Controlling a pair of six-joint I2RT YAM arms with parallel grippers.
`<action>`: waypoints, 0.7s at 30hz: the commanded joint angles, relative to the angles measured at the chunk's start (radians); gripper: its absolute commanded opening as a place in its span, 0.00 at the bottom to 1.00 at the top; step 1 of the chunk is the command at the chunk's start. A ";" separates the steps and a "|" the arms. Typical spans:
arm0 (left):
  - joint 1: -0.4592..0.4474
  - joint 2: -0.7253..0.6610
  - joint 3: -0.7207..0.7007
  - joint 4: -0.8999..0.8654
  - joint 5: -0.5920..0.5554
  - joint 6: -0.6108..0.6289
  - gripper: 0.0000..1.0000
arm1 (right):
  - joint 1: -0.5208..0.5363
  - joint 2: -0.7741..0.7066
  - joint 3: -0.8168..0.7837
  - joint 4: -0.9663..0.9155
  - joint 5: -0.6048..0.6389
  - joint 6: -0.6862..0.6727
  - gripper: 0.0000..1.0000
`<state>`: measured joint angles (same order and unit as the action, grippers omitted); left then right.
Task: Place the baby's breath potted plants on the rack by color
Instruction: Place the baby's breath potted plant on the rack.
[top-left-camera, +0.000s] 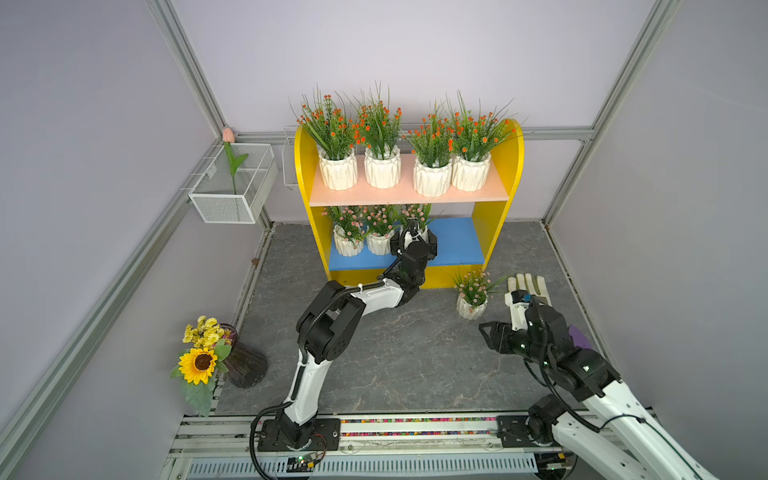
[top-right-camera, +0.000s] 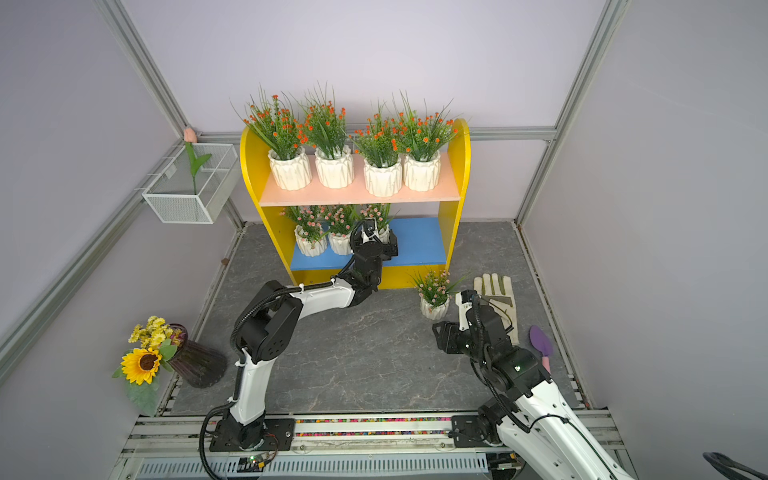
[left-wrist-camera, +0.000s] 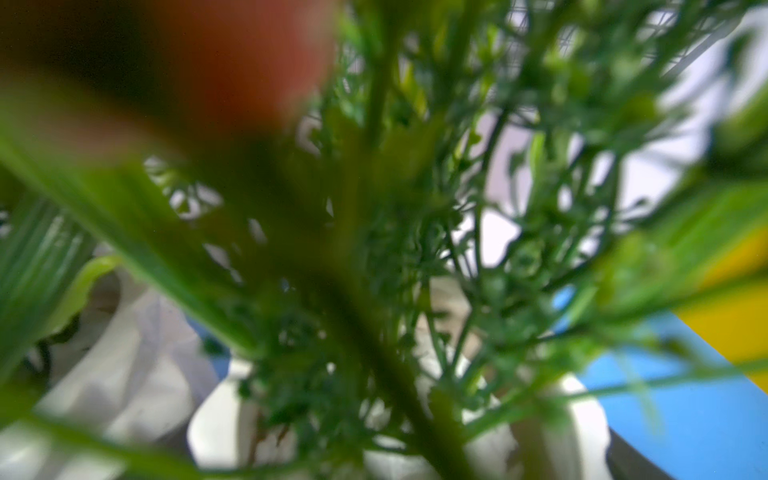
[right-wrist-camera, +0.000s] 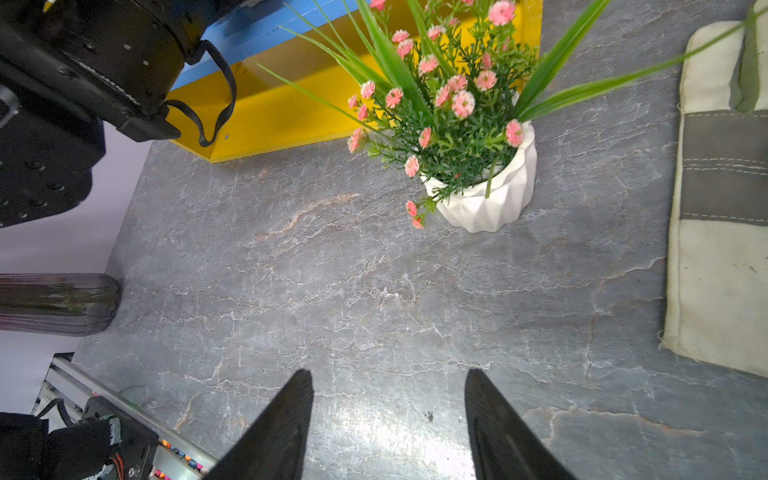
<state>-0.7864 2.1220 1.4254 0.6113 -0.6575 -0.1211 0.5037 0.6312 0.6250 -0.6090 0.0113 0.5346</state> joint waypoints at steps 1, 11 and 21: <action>-0.004 -0.049 -0.030 -0.008 -0.022 -0.032 1.00 | -0.006 -0.004 -0.002 0.005 0.022 0.008 0.63; -0.019 -0.118 -0.100 -0.011 -0.044 -0.035 1.00 | -0.008 0.022 -0.007 0.026 0.033 0.001 0.66; -0.052 -0.189 -0.176 -0.030 -0.048 -0.043 1.00 | -0.048 0.054 -0.001 0.049 0.054 -0.026 0.73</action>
<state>-0.8253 1.9793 1.2797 0.5877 -0.6819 -0.1459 0.4763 0.6735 0.6250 -0.5980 0.0528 0.5205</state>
